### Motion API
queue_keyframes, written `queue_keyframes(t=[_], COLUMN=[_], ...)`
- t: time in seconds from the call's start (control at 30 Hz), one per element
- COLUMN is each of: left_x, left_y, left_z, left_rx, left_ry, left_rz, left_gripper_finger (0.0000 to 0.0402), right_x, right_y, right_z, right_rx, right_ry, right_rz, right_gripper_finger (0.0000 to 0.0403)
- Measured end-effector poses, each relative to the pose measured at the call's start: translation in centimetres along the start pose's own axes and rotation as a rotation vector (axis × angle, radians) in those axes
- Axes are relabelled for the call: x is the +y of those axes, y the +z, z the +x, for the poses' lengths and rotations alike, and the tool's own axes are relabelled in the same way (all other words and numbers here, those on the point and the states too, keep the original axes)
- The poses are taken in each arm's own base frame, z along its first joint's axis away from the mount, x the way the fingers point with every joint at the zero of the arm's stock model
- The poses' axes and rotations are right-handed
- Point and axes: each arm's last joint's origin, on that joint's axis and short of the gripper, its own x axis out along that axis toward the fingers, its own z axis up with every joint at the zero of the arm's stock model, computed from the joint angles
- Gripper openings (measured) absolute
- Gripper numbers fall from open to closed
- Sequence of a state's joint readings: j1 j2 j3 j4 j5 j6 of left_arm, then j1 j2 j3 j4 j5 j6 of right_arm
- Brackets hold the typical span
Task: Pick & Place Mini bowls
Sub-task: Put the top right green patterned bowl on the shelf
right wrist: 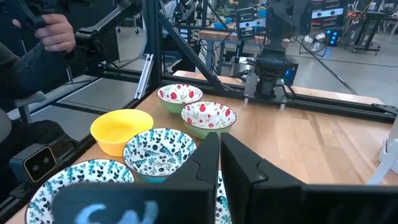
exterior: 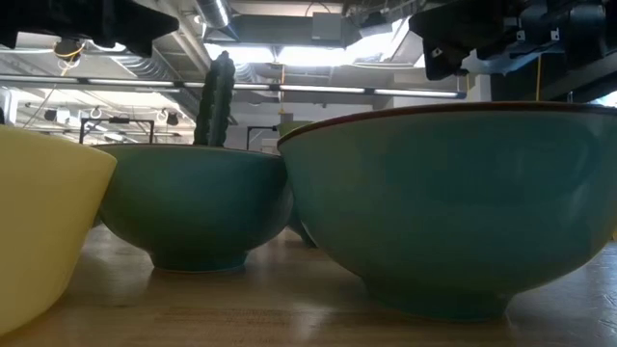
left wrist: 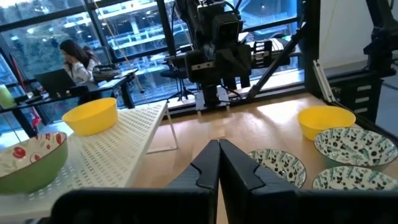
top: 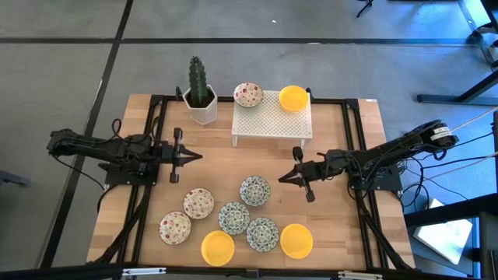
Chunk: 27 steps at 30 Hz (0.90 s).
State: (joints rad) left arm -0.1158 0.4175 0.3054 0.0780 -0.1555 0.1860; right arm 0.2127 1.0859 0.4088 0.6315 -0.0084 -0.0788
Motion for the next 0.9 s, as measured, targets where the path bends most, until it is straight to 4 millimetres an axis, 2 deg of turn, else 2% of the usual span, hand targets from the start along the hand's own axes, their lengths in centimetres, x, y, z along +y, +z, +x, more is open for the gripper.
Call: queue_keyframes(t=[0.2,0.9], left_x=[-0.03,0.10], left_y=[-0.07,-0.03], left_z=[0.08,0.08], left_rx=[0.007,0.008], left_ry=[-0.001,0.039], left_rz=[-0.056,-0.034], left_gripper_finger=[0.0004,0.0004], right_x=[-0.05,-0.05], right_y=[0.00,0.00], right_z=[0.00,0.00], right_rx=[0.001,0.001], right_ry=[-0.017,-0.017], right_rz=[0.000,-0.001], right_gripper_finger=[0.0019,0.0019])
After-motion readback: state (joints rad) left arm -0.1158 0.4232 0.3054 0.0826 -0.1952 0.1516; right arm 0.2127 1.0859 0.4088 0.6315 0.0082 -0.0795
